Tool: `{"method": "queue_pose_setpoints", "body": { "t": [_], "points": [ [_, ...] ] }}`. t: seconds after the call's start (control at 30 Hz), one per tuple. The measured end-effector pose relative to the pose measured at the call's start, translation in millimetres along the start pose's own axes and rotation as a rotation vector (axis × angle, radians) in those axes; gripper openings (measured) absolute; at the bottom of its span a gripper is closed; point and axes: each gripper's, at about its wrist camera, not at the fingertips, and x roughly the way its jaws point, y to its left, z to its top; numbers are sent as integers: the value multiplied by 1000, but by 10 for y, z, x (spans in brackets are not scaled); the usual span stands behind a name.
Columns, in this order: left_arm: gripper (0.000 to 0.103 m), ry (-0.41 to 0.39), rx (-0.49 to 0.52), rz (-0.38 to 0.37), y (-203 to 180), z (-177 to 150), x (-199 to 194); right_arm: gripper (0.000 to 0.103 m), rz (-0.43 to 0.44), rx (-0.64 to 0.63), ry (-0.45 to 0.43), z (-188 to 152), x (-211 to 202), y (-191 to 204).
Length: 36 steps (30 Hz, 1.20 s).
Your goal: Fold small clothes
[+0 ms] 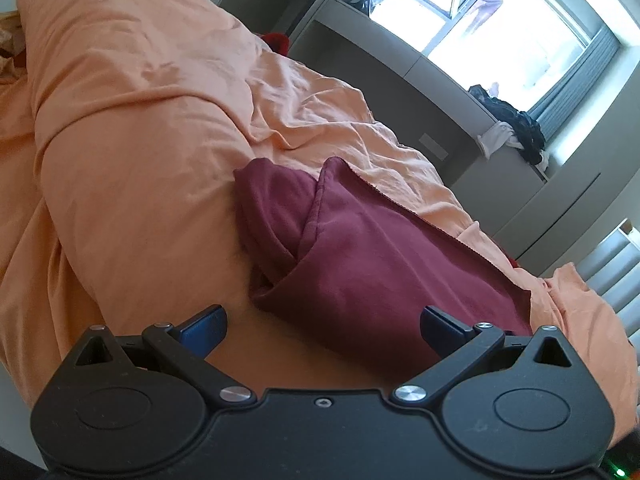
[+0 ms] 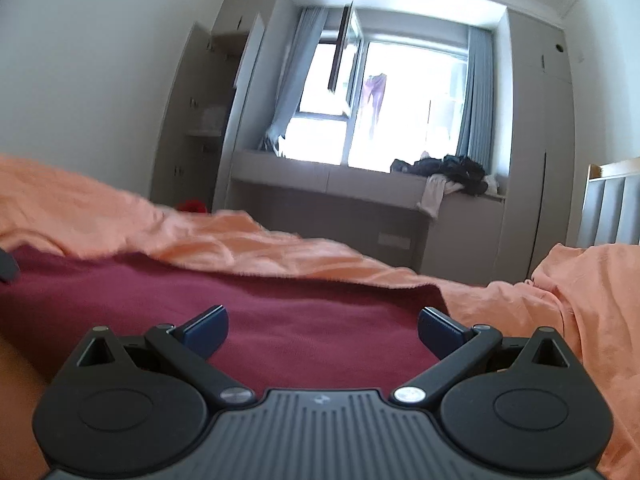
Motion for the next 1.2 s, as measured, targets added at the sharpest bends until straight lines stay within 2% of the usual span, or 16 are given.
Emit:
{"method": "queue_pose_setpoints", "body": {
  "t": [0.17,0.33,1.2],
  "points": [
    [102,5,5,3,-14,2,14,103,-10,-26,28,-32,200,66],
    [102,13,5,8,-14,13,31,103,14,37,63,-179,302,32],
    [102,26,6,23,-11,-10,65,103,24,73,47,-246,297,-18]
  ]
}}
